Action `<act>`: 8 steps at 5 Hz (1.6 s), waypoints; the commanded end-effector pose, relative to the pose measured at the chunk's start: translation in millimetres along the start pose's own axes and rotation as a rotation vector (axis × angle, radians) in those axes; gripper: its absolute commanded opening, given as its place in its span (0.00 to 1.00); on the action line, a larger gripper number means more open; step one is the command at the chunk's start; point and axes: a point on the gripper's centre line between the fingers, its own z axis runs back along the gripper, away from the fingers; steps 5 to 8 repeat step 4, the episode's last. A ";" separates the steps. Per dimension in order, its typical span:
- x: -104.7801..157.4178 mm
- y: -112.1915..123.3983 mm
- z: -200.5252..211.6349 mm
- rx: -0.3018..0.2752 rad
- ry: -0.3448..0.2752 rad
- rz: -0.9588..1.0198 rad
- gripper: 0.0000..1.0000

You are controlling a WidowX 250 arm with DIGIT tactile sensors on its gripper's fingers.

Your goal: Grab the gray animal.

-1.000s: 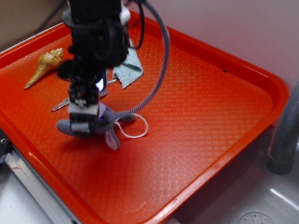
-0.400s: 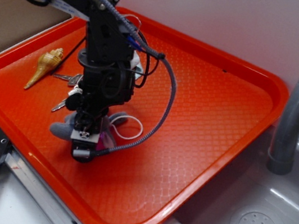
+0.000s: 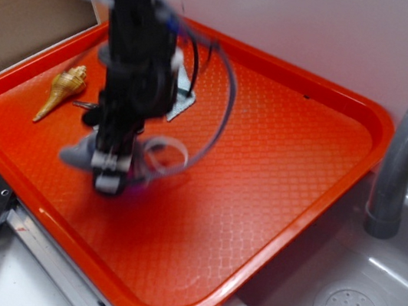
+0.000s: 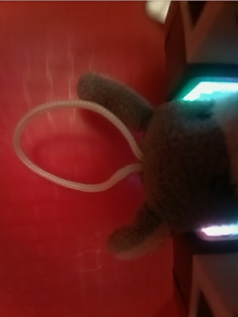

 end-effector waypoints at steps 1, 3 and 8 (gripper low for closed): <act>22.6 23.0 104.2 -0.020 -0.152 0.365 0.00; 4.3 21.5 166.2 -0.003 -0.360 0.601 0.00; 13.6 26.4 155.3 -0.022 -0.346 0.483 0.00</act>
